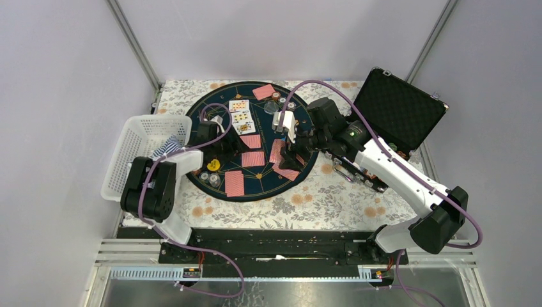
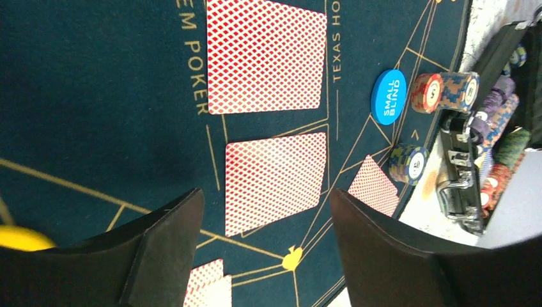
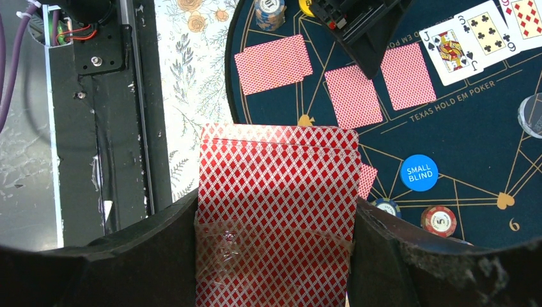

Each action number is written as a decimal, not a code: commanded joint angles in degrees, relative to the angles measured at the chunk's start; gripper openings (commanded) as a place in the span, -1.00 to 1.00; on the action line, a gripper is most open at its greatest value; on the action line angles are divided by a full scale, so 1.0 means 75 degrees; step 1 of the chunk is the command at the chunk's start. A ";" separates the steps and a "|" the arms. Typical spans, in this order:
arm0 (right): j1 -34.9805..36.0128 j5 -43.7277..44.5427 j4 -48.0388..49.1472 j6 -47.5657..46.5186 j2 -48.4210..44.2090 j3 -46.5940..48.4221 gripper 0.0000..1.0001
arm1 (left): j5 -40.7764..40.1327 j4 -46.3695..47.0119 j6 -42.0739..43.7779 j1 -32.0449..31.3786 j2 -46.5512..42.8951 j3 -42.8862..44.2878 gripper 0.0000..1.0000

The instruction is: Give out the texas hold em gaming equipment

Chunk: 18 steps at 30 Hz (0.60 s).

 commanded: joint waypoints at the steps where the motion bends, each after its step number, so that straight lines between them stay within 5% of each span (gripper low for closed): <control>1: -0.0068 -0.0047 0.0141 -0.0112 -0.0316 -0.0078 -1.00 | -0.0813 -0.1280 0.0978 -0.0033 -0.0963 0.0610 0.66; 4: -0.0069 -0.0072 0.0054 -0.0178 -0.0443 -0.0143 -1.00 | -0.0049 -0.1551 0.1539 -0.0032 -0.1672 0.0795 0.91; 8: -0.0057 -0.0218 -0.0110 -0.0338 -0.0549 -0.0238 -1.00 | 0.2072 -0.2021 0.1550 0.0010 -0.2501 0.1266 0.93; 13: -0.0010 -0.0329 -0.0196 -0.0506 -0.0540 -0.0253 -1.00 | 0.4858 -0.0536 -0.0469 -0.0131 -0.3080 0.0995 0.89; 18: 0.0091 -0.0291 -0.0230 -0.0565 -0.0453 -0.0139 -1.00 | 0.5520 0.1496 -0.2447 -0.0734 -0.3497 0.0344 0.85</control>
